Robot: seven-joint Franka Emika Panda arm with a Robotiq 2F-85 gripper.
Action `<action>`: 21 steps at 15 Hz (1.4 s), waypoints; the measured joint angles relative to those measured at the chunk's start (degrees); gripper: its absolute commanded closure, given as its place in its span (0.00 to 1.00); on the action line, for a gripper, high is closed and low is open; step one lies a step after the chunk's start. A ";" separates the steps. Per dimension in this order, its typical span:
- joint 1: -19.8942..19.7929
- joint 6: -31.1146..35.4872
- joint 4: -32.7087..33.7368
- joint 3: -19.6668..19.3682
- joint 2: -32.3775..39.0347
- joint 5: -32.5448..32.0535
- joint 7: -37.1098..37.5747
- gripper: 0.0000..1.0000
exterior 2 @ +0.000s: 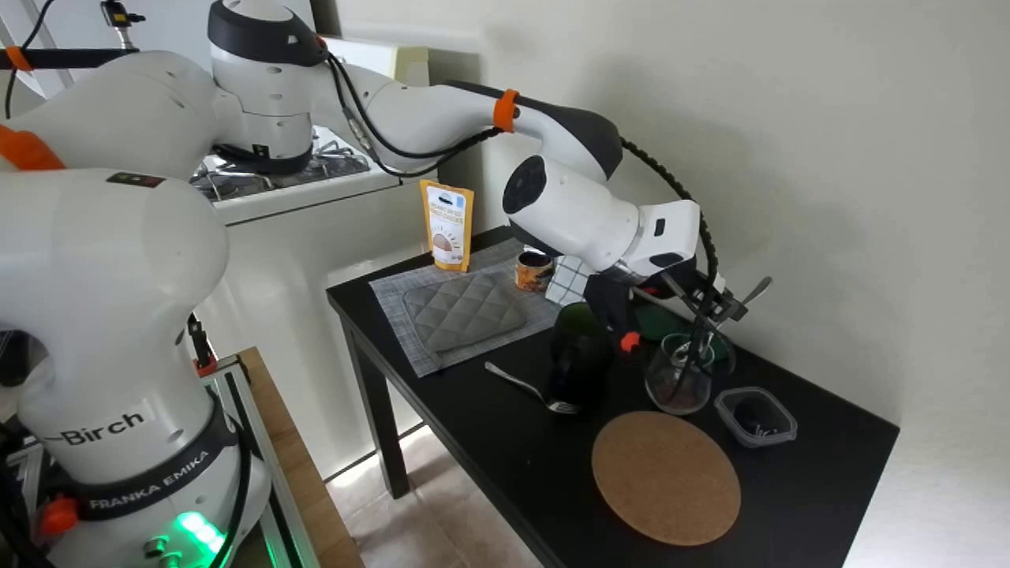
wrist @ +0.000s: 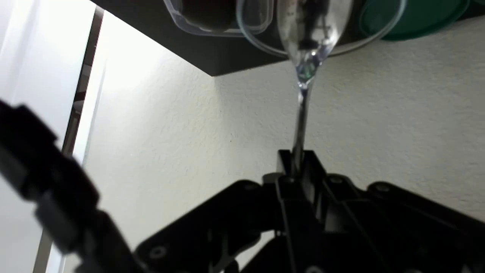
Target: Put the spoon inside the glass
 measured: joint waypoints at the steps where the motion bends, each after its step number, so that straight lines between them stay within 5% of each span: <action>1: 0.52 0.00 -0.24 0.14 0.83 0.00 0.54 0.98; 8: 2.10 0.56 -0.95 3.76 5.15 0.04 3.32 0.98; 9: 2.28 1.14 -0.97 3.86 5.46 0.03 3.56 0.65; 10: 2.41 1.79 -0.97 4.00 5.49 0.03 3.61 0.65; 18: 3.70 3.55 -2.40 4.12 5.00 -0.01 5.98 0.05; 21: 5.02 2.98 -5.20 2.04 3.19 -2.51 9.70 0.00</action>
